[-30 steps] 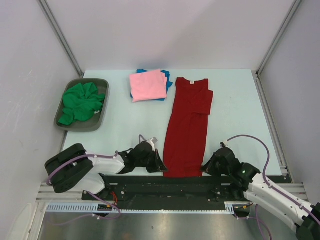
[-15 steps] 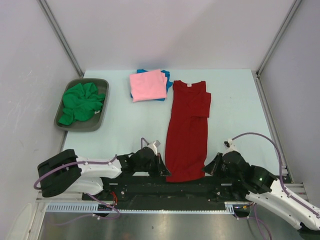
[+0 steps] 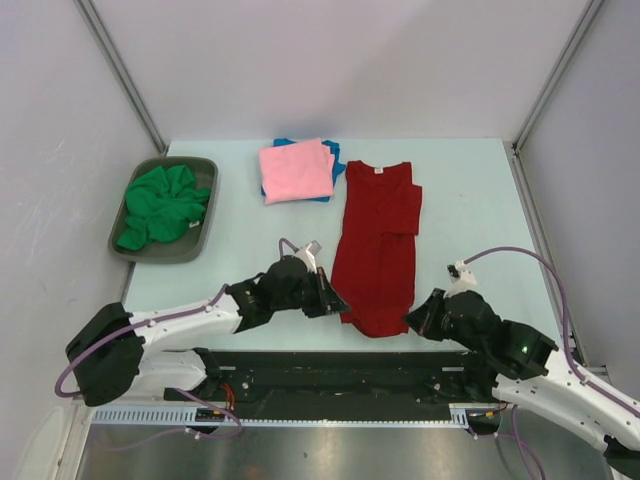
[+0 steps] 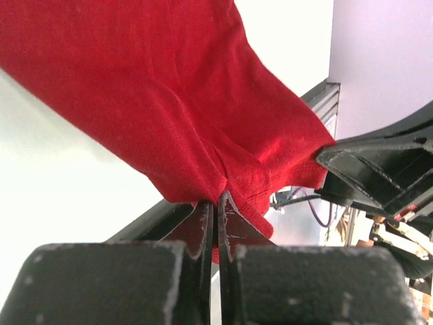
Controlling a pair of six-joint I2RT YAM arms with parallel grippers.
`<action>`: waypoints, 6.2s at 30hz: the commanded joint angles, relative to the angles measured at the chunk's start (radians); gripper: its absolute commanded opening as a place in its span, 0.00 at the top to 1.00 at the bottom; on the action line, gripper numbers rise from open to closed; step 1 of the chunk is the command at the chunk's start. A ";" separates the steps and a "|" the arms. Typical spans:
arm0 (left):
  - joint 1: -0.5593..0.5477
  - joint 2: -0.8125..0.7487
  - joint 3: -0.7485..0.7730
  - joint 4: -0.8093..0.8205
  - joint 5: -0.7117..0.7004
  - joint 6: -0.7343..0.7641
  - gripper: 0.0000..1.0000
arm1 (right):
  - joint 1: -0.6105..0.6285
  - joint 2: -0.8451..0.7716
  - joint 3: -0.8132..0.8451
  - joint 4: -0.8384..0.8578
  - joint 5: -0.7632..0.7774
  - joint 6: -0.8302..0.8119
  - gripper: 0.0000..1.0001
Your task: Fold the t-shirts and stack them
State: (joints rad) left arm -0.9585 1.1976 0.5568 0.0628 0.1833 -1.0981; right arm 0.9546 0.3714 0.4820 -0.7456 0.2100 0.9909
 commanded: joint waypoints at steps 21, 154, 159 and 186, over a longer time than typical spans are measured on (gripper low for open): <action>0.293 0.399 0.334 0.111 0.234 0.141 1.00 | -0.554 0.388 0.067 0.434 -0.199 -0.293 1.00; 0.345 0.674 0.069 0.497 0.420 0.152 1.00 | -0.679 0.795 -0.187 0.843 -0.331 -0.227 1.00; 0.313 0.651 0.000 0.535 0.401 0.142 1.00 | -0.634 0.628 -0.192 0.709 -0.250 -0.218 1.00; -0.017 0.257 -0.215 0.518 0.177 -0.037 1.00 | -0.232 0.070 -0.096 0.155 0.052 -0.067 1.00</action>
State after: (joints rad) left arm -0.9356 1.5993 0.2909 0.7544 0.4179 -1.1454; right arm 0.6914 0.4591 0.2760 -0.5278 0.1722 0.9131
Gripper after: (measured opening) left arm 0.014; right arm 0.022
